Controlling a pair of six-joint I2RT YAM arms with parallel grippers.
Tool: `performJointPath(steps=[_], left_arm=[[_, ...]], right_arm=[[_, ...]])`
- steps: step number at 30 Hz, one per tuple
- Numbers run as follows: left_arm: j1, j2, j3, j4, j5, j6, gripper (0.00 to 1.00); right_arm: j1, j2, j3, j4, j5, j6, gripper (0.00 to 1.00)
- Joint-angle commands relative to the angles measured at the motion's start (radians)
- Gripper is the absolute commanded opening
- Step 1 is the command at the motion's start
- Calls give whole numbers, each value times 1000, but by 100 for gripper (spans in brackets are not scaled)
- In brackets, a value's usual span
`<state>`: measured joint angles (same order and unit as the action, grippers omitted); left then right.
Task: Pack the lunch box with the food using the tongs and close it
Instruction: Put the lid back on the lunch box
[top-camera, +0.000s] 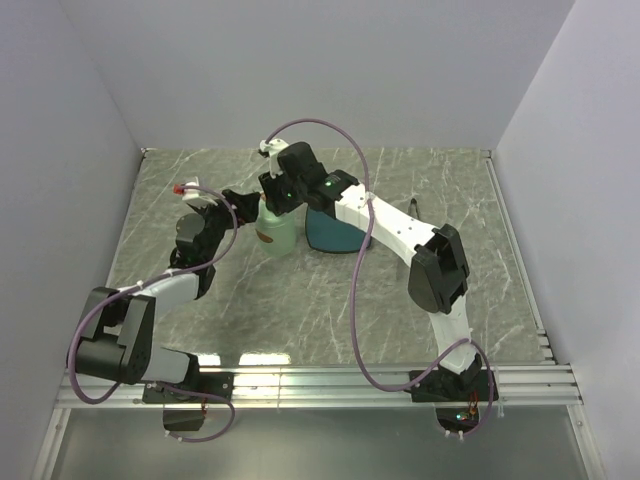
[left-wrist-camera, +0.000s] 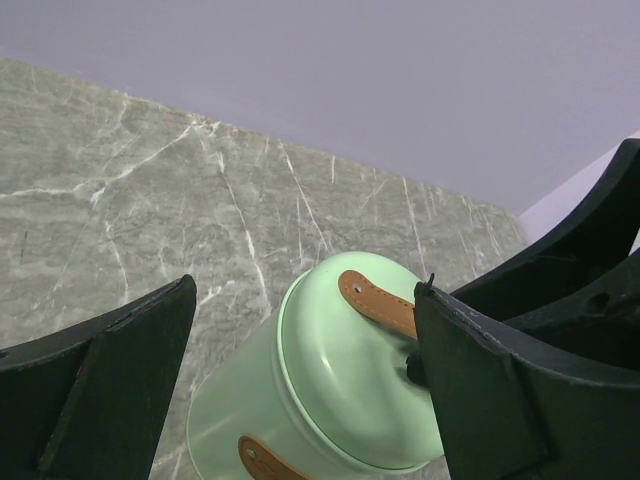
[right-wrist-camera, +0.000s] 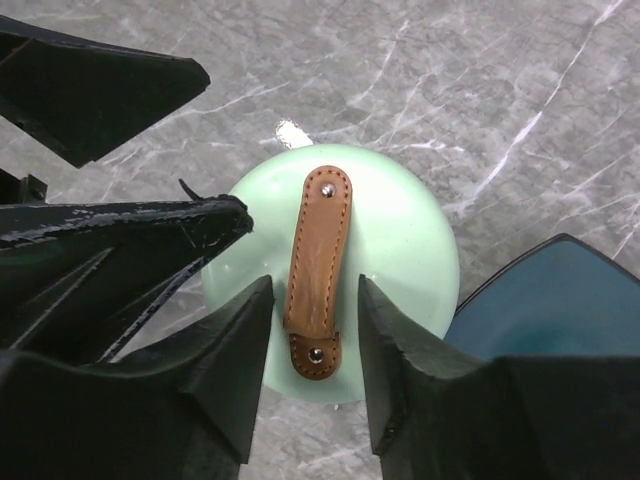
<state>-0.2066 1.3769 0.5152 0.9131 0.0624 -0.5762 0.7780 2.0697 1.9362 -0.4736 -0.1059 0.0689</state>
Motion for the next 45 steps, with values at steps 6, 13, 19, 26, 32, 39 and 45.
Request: performJointPath(steps=[6, 13, 19, 26, 32, 39, 45], left_arm=[[-5, -61, -12, 17, -9, 22, 97], [-5, -110, -30, 10, -22, 27, 98], [-7, -180, -46, -45, -59, 45, 99], [-7, -297, -46, -178, -171, 73, 99], [-5, -392, -58, -262, -257, 81, 99], [-5, -510, -49, -396, -271, 53, 100], [-5, -605, -38, -494, -305, 38, 100]], right_arm=[[-9, -94, -94, 33, -3, -4, 55], [-8, -268, -279, 274, 23, 0, 61], [-9, -506, -594, 590, 72, -1, 64], [-74, -706, -900, 711, 238, -1, 64], [-244, -862, -1136, 819, 183, 88, 64], [-368, -1071, -1293, 840, 206, 106, 64], [-401, -1184, -1356, 825, 230, 106, 65]])
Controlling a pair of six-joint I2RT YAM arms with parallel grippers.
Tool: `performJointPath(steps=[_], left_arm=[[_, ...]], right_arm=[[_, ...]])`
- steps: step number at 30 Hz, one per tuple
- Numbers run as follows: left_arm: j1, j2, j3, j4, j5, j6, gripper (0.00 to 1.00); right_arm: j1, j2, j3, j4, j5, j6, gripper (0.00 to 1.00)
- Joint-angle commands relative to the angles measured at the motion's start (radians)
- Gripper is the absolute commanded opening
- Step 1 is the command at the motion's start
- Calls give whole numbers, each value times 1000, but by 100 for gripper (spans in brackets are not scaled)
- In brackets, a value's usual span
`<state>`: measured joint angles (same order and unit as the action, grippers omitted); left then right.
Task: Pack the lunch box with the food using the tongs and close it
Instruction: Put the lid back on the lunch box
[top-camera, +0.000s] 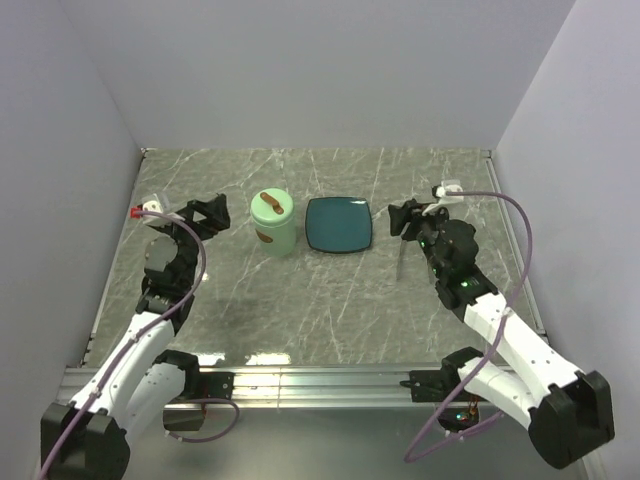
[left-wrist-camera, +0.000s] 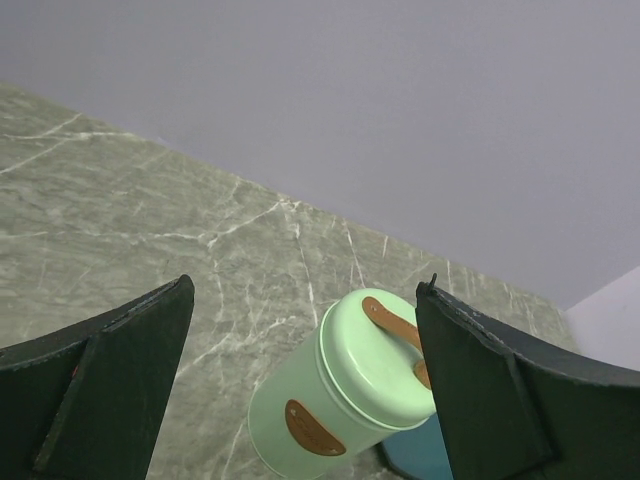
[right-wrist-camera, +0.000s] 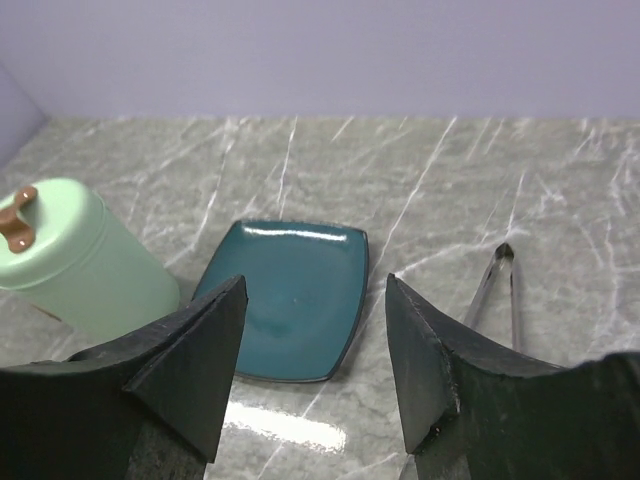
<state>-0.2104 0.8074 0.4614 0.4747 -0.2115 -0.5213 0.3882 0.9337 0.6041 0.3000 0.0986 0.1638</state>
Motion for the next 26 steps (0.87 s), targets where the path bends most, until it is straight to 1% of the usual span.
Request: performJointPath(steps=[1, 8, 13, 26], left_arm=[[-3, -42, 16, -61, -37, -17, 99], [-3, -25, 42, -97, -65, -22, 100], [-3, 3, 56, -102, -69, -25, 99], [-3, 9, 54, -97, -80, -22, 99]], right_arm=[[-14, -56, -29, 51, 23, 11, 65], [-14, -65, -29, 45, 23, 11, 65], [-12, -58, -26, 36, 29, 9, 65], [-20, -56, -23, 31, 29, 9, 65]])
